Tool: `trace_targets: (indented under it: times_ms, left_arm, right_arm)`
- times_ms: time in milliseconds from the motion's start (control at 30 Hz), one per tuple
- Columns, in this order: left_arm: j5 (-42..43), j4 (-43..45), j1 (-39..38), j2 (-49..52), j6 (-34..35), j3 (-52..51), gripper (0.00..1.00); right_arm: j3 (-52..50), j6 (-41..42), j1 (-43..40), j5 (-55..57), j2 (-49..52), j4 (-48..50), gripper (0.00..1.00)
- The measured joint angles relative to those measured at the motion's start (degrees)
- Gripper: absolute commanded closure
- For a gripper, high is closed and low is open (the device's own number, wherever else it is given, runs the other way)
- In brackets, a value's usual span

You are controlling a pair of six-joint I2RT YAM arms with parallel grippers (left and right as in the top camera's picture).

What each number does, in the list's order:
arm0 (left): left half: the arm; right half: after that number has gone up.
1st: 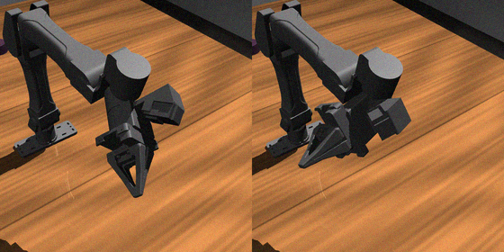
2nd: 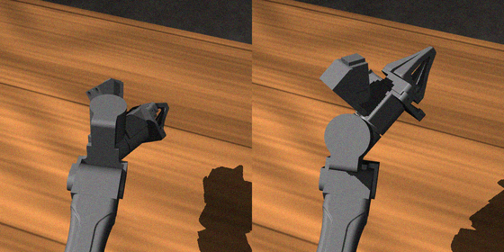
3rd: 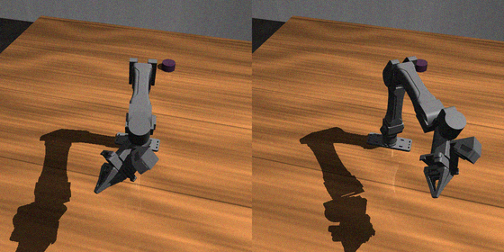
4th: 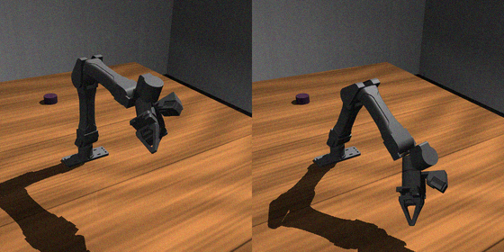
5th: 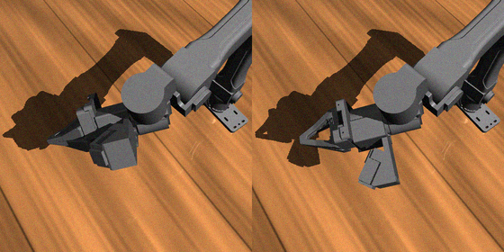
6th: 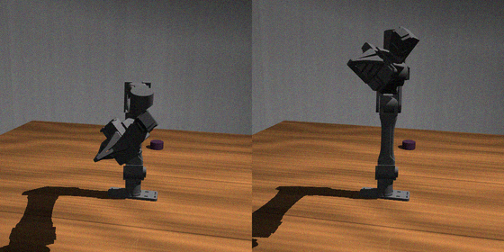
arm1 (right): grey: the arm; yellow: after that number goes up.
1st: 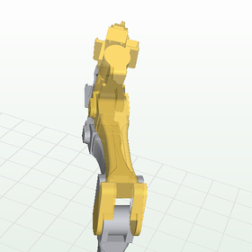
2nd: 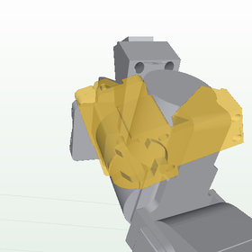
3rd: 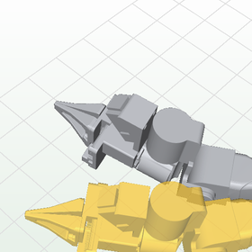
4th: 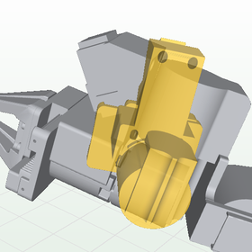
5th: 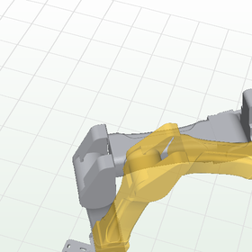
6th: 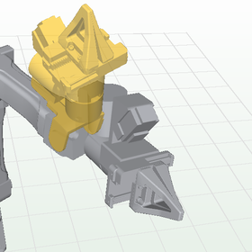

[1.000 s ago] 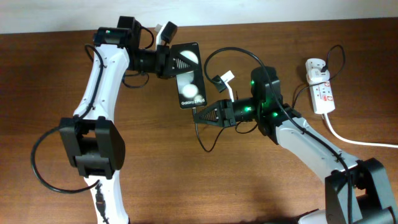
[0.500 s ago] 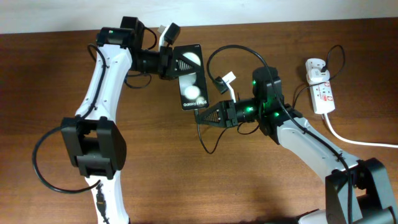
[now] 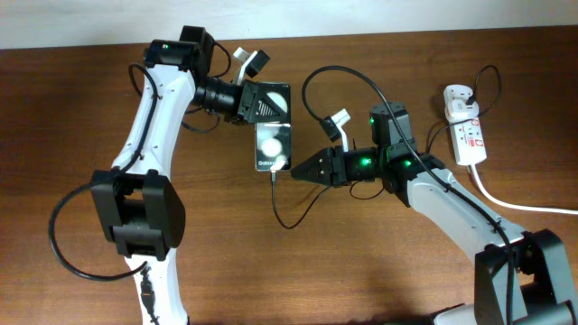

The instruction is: Plug charger to phone and switch on socket

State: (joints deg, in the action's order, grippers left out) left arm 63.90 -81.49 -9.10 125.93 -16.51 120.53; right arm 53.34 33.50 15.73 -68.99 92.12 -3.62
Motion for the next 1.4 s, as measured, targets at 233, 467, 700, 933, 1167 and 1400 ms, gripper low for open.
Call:
trace_targets:
  times_ms: [233,467,700,933,1167,1400]
  left_arm:
    - [-6.6,-0.1,0.0,0.0,1.1,-1.4,1.00]
    - [-9.3,2.4,-0.1,0.0,1.2,-5.5,1.00]
    - [-9.5,8.4,-0.1,0.1,3.2,-12.4,1.00]
    - [-9.9,16.9,-0.1,0.1,10.2,-18.7,1.00]
    - [-11.3,18.8,-0.1,0.1,14.1,-20.0,1.00]
    - [-14.1,19.0,-0.1,0.1,17.9,-20.0,1.00]
  right_arm:
    - [0.1,-1.6,0.0,5.8,0.0,-6.6,0.63]
    - [0.2,-4.5,0.0,9.5,0.0,-12.5,0.63]
    - [0.2,-5.5,0.0,10.8,0.0,-13.8,0.63]
    - [0.2,-5.5,0.0,10.9,0.0,-14.0,0.63]
    - [0.2,-6.1,0.0,10.9,0.0,-14.2,0.62]
    - [0.2,-6.5,0.0,10.9,0.0,-14.2,0.62]
